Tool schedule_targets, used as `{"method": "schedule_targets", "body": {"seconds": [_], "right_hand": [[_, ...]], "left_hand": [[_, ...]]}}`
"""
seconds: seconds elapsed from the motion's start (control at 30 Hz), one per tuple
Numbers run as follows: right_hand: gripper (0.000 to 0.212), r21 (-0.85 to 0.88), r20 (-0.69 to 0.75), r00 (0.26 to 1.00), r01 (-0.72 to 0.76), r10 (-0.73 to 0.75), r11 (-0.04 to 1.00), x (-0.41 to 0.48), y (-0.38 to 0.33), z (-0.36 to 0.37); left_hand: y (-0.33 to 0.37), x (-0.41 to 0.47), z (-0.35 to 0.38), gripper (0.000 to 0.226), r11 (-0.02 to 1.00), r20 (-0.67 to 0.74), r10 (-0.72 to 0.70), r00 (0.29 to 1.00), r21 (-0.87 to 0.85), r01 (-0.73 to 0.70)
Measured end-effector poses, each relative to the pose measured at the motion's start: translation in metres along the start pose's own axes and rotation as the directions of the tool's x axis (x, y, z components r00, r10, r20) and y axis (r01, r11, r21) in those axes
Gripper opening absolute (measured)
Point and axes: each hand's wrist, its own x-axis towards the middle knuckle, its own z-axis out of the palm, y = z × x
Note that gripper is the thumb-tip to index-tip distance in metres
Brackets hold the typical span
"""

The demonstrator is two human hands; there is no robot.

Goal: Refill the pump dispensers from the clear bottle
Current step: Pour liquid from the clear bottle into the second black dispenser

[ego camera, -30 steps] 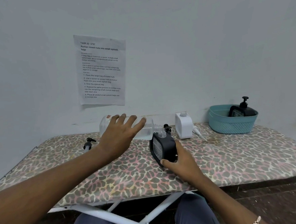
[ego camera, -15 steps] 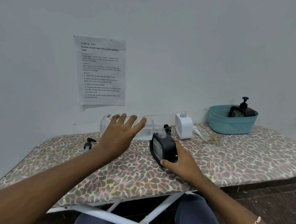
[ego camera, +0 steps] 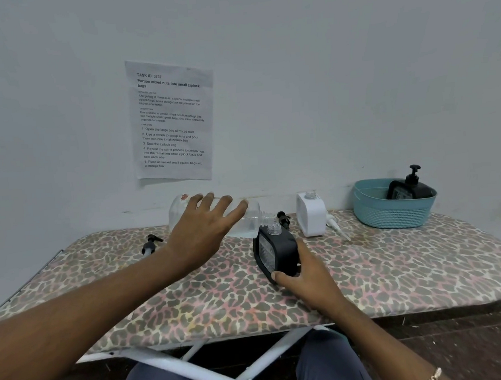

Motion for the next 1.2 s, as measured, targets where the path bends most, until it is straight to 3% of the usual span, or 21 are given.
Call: {"method": "schedule_targets", "body": {"seconds": [1.2], "right_hand": [[0.068,-0.001,0.004,1.0,0.004,-0.004,1.0,-0.0008,-0.0013,-0.0006]], "left_hand": [[-0.0006,0.0003,-0.0018,0.093,1.0,-0.008,0.013,1.0,0.013,-0.013]]}}
